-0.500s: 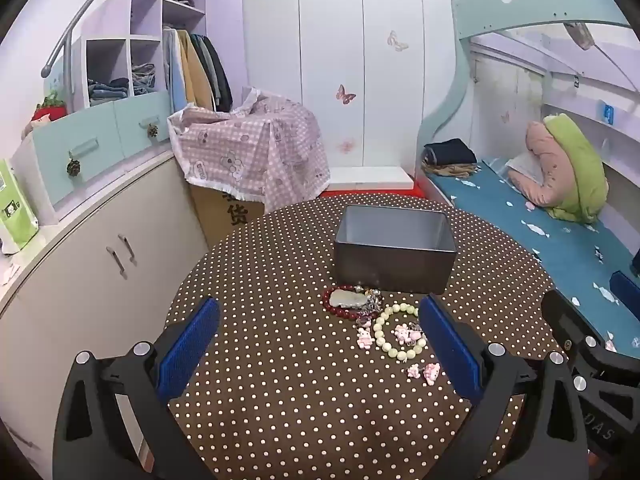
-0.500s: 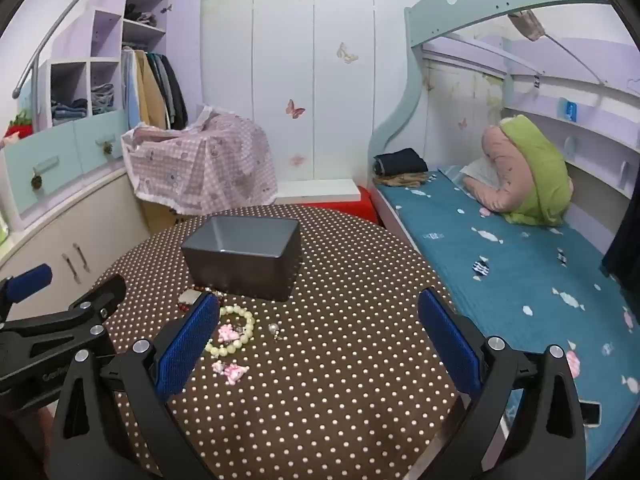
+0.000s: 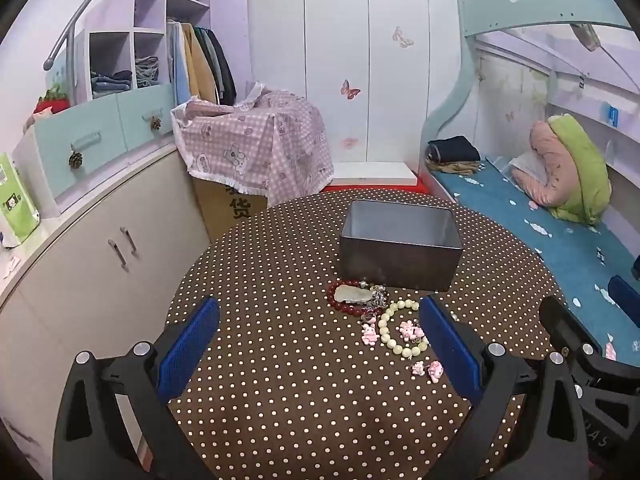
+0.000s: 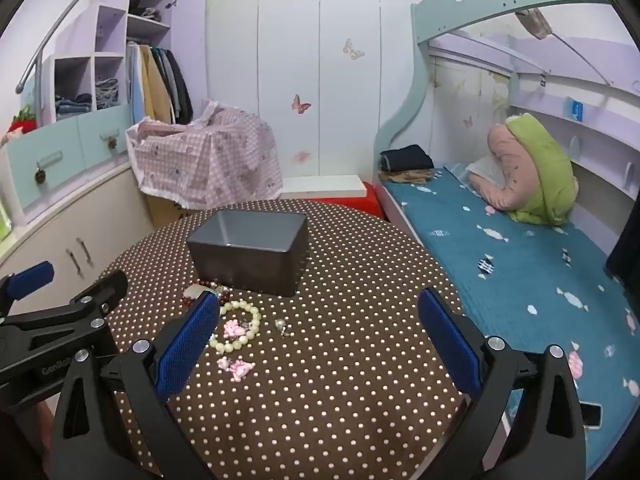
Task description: Organize jewelry
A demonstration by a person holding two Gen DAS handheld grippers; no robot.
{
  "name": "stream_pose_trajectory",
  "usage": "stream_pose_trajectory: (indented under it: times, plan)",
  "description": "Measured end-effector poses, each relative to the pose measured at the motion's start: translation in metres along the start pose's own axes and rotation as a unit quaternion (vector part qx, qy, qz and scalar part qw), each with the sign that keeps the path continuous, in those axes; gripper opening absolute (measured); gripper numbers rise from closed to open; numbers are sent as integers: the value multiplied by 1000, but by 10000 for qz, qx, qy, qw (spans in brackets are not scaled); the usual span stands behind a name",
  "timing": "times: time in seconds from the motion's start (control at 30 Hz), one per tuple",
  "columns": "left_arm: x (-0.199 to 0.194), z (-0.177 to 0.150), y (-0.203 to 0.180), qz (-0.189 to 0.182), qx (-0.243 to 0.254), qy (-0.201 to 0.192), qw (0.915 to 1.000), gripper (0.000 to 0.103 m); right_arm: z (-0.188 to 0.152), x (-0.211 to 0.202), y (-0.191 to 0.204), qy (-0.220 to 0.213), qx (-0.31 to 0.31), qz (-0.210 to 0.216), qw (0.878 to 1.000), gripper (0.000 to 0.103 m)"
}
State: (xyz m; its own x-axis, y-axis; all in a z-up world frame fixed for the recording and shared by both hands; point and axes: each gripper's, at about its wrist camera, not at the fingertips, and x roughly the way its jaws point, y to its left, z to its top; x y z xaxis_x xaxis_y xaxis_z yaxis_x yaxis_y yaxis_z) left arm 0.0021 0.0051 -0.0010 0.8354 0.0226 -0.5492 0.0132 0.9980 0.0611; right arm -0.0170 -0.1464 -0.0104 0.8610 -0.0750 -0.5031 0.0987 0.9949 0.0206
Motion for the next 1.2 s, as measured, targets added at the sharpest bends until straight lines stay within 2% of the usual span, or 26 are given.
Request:
stream_pose_trajectory:
  times: [0.9,1.2]
  plan:
    - [4,-2,2,-6,-18,55,10000,96,2,-1,-6,41,32,48,10000,96]
    - [-5,-5,5,-7,-49,-67,10000,96,1,-10,-3,-72,17,92,9999,96]
